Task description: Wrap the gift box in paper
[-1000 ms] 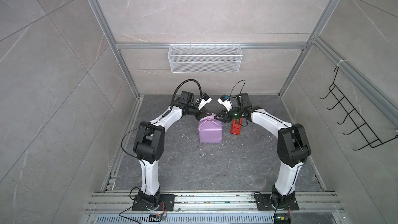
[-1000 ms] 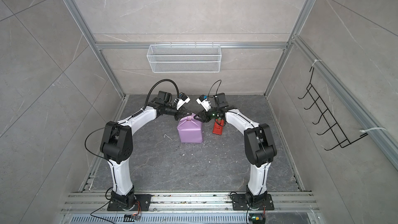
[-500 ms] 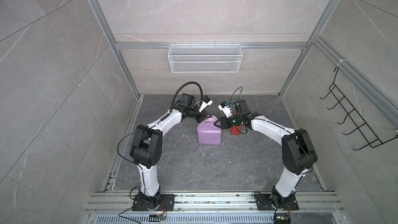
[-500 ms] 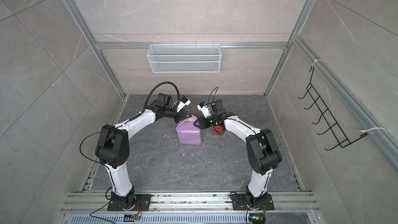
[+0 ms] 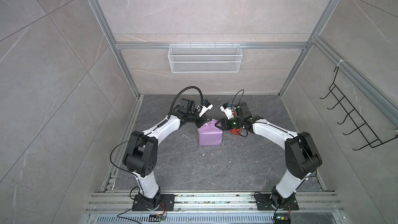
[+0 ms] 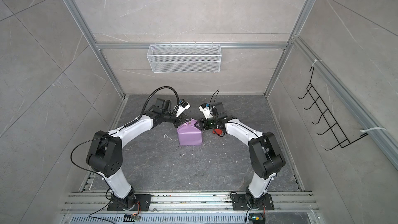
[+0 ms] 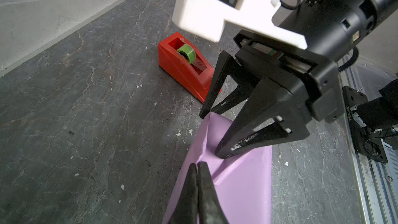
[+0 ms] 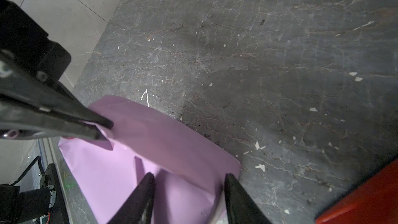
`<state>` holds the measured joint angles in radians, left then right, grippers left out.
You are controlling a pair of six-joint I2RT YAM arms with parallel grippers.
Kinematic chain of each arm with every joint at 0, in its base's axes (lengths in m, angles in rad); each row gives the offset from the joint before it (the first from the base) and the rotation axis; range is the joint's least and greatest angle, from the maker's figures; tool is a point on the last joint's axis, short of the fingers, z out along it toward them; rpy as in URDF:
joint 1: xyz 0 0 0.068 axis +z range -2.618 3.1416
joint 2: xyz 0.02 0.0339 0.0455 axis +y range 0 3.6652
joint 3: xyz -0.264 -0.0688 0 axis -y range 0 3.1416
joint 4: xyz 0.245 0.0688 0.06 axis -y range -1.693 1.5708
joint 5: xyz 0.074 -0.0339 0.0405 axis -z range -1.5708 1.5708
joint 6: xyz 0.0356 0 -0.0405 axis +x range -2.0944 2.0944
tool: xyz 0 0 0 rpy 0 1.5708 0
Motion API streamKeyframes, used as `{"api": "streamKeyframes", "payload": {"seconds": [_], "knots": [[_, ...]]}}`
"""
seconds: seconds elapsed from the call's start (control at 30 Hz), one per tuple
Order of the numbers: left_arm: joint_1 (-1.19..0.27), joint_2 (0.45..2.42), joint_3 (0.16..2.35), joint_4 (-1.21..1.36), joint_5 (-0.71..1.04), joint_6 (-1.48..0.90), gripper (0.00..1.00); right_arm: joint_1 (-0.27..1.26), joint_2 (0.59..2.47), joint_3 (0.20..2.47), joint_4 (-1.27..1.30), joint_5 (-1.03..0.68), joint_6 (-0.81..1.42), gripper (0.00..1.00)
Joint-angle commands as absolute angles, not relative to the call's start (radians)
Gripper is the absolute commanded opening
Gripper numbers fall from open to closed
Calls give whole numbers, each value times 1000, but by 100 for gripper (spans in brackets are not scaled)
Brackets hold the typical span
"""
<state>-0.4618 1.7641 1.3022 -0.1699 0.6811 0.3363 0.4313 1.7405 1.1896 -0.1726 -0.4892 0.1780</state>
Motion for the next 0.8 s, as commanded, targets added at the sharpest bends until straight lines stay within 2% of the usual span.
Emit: {"api": "streamKeyframes", "payload": {"seconds": [0.0,0.77], "knots": [[-479,1722,1293,-138,667,307,0,437,1724,1155,-190,-448,202,54],[-509,1651,1151,-75,700,146,12,446,1720,1121,-146,-427,235,54]]}}
